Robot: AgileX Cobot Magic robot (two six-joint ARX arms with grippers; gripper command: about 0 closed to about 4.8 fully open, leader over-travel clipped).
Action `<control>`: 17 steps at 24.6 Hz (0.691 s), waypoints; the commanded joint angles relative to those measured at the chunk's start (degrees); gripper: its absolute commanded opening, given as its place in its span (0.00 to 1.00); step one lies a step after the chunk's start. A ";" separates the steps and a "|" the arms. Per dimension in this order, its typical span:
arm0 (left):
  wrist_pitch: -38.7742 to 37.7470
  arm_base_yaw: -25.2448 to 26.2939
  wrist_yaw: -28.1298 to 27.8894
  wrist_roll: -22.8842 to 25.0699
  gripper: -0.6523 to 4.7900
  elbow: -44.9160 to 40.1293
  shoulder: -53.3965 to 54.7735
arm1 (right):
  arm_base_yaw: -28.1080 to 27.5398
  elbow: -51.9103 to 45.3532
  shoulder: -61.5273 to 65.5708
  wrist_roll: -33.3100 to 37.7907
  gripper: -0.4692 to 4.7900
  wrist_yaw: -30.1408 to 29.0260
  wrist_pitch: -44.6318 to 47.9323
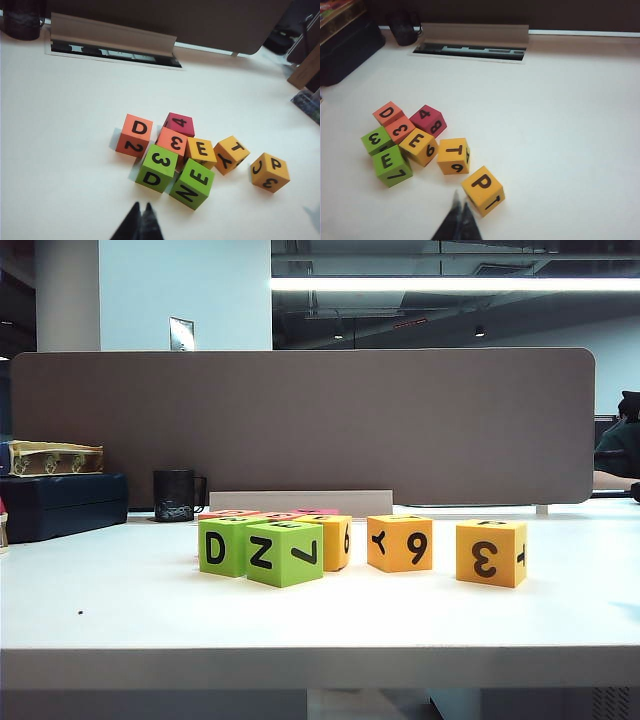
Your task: Select the appropriate blocks from the scattered letter blocks on the table and arrange them in a row to spell out "DEEP".
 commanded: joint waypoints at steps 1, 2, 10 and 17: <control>0.61 -0.07 1.84 1.29 0.11 3.32 5.92 | 2.38 0.94 2.51 -0.20 0.09 -0.26 -0.79; 0.46 -0.07 2.01 1.29 0.11 4.13 7.45 | 3.21 0.94 3.39 -0.20 0.09 -0.28 -0.76; 0.39 -0.11 5.92 1.29 0.11 10.64 18.58 | 9.92 2.32 14.45 -0.17 0.09 -0.15 -2.75; 0.42 -4.46 5.73 3.21 0.11 12.17 22.62 | 13.20 9.55 21.53 -0.22 0.09 -0.04 -7.13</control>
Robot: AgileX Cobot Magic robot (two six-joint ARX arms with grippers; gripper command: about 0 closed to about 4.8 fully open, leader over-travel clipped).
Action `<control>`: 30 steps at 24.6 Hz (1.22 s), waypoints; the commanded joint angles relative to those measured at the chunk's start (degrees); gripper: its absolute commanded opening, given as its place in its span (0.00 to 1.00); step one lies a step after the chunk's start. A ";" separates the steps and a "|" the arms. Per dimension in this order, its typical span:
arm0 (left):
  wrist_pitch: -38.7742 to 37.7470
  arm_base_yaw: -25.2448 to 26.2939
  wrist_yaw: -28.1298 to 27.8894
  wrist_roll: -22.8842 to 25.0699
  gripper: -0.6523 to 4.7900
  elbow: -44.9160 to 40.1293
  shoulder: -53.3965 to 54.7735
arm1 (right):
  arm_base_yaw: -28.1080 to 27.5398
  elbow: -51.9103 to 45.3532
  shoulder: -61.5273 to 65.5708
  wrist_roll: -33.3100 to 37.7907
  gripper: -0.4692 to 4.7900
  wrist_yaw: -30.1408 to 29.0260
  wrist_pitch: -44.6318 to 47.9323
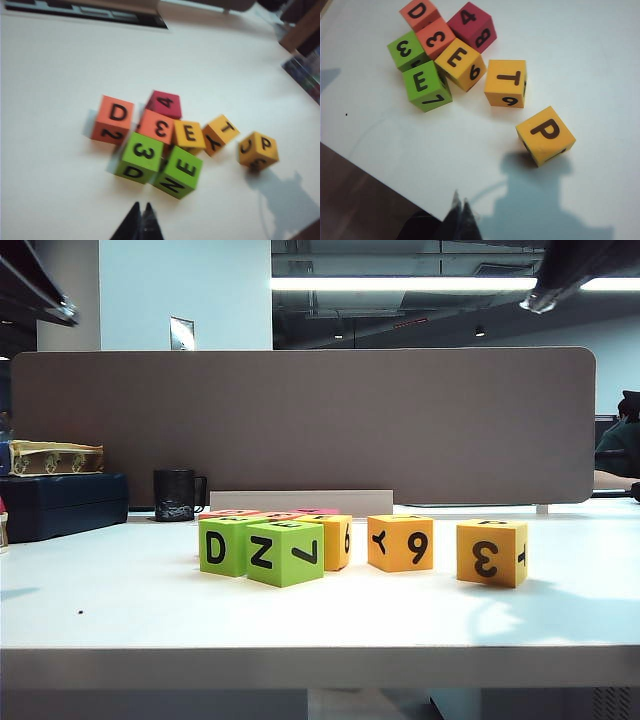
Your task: Select the appropriate blocks from the scattered letter blocks on the table and arrange them in a row to spell out "DEEP".
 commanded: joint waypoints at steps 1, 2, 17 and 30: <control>0.74 -5.18 -0.13 1.53 0.11 2.36 3.69 | 1.25 3.30 0.83 -0.22 0.09 0.13 0.52; 0.52 -7.32 -1.03 1.60 0.11 3.61 5.77 | 1.31 4.20 0.98 -0.22 0.09 0.13 0.04; -0.17 -20.35 -4.81 2.08 0.11 11.17 23.15 | 1.31 5.99 0.98 -0.22 0.09 0.07 -4.55; 0.20 -21.09 -10.47 2.03 0.31 11.32 25.83 | 1.29 5.95 1.05 -0.22 0.09 -0.09 -0.07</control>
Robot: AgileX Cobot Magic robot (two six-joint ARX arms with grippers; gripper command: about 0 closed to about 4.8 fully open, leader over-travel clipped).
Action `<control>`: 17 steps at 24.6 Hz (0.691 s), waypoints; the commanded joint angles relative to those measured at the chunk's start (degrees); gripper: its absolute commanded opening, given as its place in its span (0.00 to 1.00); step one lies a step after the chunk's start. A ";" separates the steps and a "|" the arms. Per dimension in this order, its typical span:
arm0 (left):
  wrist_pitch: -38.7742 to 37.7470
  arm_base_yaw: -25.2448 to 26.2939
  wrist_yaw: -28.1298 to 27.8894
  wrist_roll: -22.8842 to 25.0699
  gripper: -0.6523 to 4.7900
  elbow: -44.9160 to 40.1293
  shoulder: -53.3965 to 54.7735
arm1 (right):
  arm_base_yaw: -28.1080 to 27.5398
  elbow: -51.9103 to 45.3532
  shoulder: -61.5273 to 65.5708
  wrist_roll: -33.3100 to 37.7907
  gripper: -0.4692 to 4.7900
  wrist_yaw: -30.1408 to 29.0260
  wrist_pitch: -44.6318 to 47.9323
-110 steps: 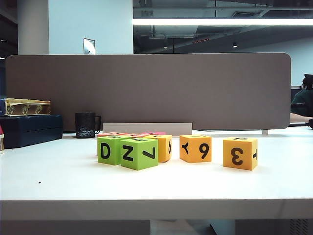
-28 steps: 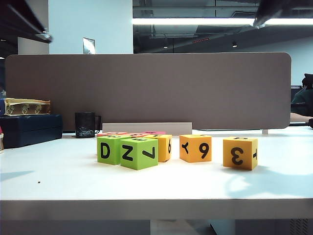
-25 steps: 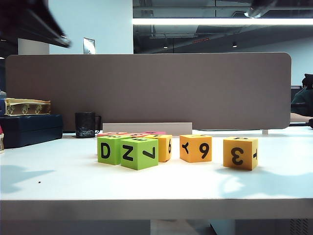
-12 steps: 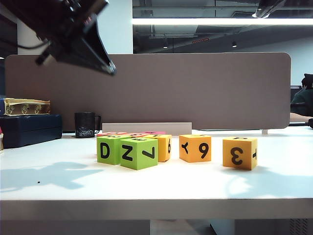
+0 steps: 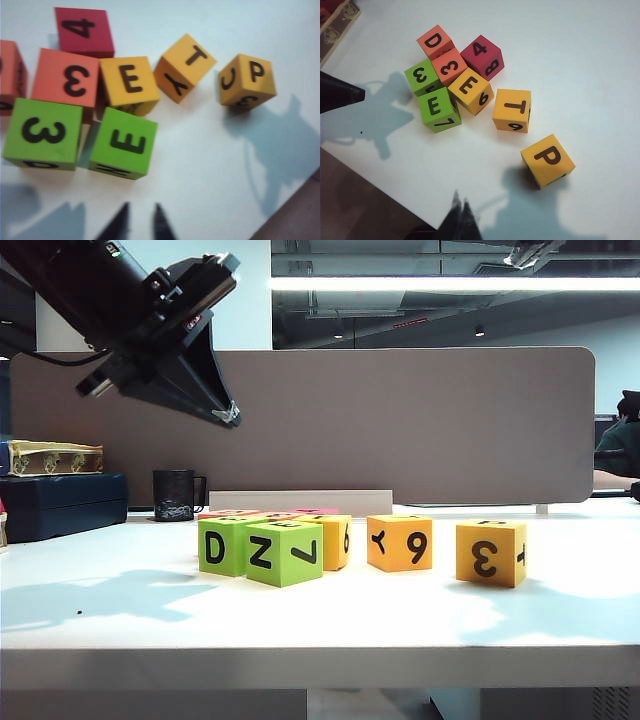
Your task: Select the appropriate blocks from the scattered letter blocks on the table and arrange them in a row to spell out "DEEP".
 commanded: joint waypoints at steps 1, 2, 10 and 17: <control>1.09 -0.07 -0.87 0.50 0.36 0.35 0.66 | 0.04 0.31 -0.04 -0.17 0.09 -0.15 1.07; 1.18 -0.07 -0.90 0.61 0.36 0.35 1.03 | 0.04 0.31 -0.04 -0.20 0.09 -0.17 1.07; 1.36 -0.85 -0.72 2.47 0.48 0.76 5.68 | 0.04 0.31 -0.04 -0.17 0.09 -0.17 1.09; -4.52 -2.91 -1.25 5.62 0.66 8.31 11.23 | 0.07 0.33 -0.04 -0.17 0.09 -0.17 0.76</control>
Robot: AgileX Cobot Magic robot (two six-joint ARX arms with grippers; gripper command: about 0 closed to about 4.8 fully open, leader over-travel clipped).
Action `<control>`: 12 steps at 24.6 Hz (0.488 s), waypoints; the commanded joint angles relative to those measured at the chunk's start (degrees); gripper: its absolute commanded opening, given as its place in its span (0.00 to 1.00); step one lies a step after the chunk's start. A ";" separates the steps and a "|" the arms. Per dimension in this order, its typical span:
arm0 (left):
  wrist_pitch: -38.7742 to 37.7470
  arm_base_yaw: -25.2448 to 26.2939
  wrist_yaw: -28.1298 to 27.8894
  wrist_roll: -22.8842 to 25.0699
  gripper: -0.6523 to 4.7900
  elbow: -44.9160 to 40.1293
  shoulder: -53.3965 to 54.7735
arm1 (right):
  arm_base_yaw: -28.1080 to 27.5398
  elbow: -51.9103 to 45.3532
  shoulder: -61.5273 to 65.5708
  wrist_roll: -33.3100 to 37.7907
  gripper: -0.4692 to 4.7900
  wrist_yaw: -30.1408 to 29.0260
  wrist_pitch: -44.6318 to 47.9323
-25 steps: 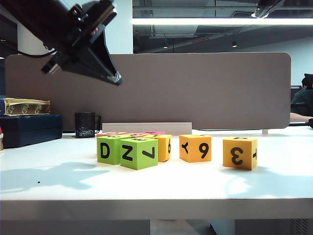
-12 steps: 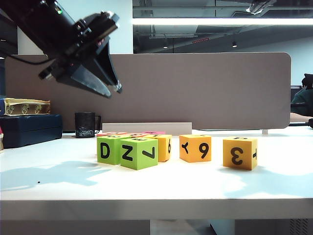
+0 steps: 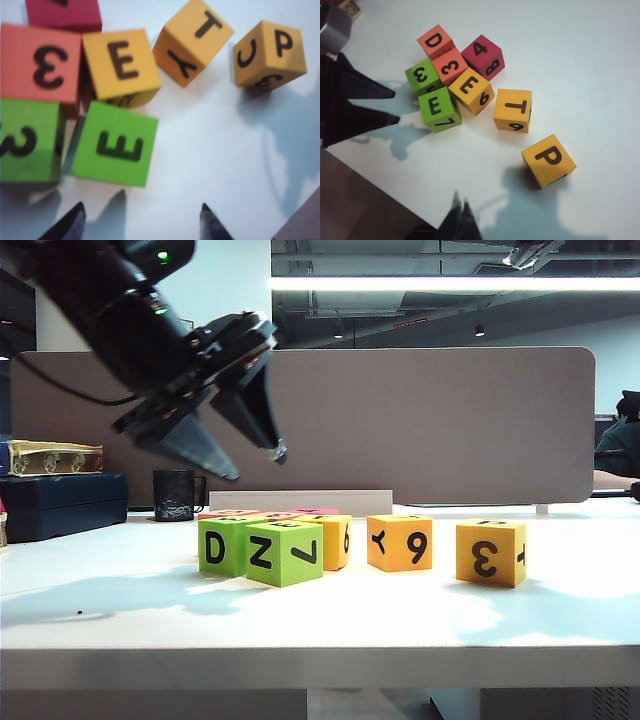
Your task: Select the appropriate blocks from the scattered letter blocks on the table and arrange them in a row to spell out "DEEP".
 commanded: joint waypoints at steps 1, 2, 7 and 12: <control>-4.37 -1.29 -0.42 3.56 0.66 4.42 1.92 | 0.07 0.33 -0.09 -0.17 0.09 -0.15 0.50; -6.54 -1.90 -0.39 4.33 0.66 7.06 3.48 | 0.07 0.35 -0.09 -0.17 0.09 -0.15 0.04; -8.15 -2.62 -0.61 6.43 0.66 10.78 7.37 | 0.07 0.87 -0.09 -0.20 0.09 -0.15 -2.25; -10.36 -2.62 -2.93 8.94 0.69 14.53 12.02 | 0.07 4.11 -0.07 -0.20 0.09 -0.15 -5.22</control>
